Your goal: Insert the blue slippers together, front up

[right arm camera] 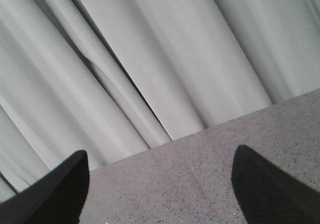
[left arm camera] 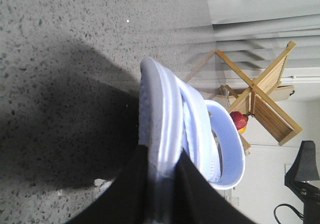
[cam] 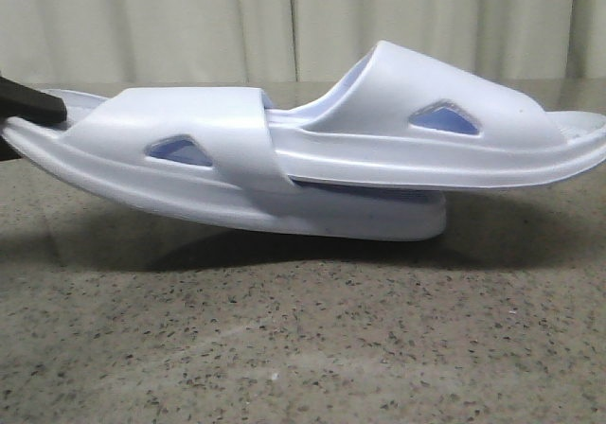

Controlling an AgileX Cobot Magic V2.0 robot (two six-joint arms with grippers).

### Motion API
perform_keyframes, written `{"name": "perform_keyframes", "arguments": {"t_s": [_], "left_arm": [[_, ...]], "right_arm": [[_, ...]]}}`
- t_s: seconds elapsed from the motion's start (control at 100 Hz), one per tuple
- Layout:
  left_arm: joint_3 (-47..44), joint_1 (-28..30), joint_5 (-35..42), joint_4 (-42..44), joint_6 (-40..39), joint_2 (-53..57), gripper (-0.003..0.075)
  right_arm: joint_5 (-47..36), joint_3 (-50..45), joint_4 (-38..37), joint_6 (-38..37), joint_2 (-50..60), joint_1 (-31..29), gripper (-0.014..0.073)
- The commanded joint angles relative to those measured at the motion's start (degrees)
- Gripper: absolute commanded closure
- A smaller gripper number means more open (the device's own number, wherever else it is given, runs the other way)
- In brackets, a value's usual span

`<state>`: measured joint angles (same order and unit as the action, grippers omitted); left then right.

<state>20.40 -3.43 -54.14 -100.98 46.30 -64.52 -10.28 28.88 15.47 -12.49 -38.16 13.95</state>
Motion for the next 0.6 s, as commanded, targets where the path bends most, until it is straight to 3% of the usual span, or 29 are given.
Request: {"name": "perform_keyframes", "arguments": {"t_s": [0.0,0.1,0.29,0.59], "left_arm": [[1.94,-0.43,-2.96,-5.65,0.52,0.54,0.0658],[1.94,-0.43,-2.96,-5.65,1.57,0.54,0.0544],[2.04,-0.43,-1.11,-5.65,3.52,0.54,0.0246],[6.03,0.86,6.05,-5.65,15.33,0.54,0.0220]], "right_arm": [[-4.13,1.96,-0.96,0.41,0.17,-0.51,0.0080],[-4.13,1.96,-0.96,0.41,0.17,-0.51,0.0080],[-4.13,1.96,-0.96,0.41,0.17,-0.51,0.0080],[-4.13,1.96,-0.96,0.41,0.17,-0.51,0.0080]]}}
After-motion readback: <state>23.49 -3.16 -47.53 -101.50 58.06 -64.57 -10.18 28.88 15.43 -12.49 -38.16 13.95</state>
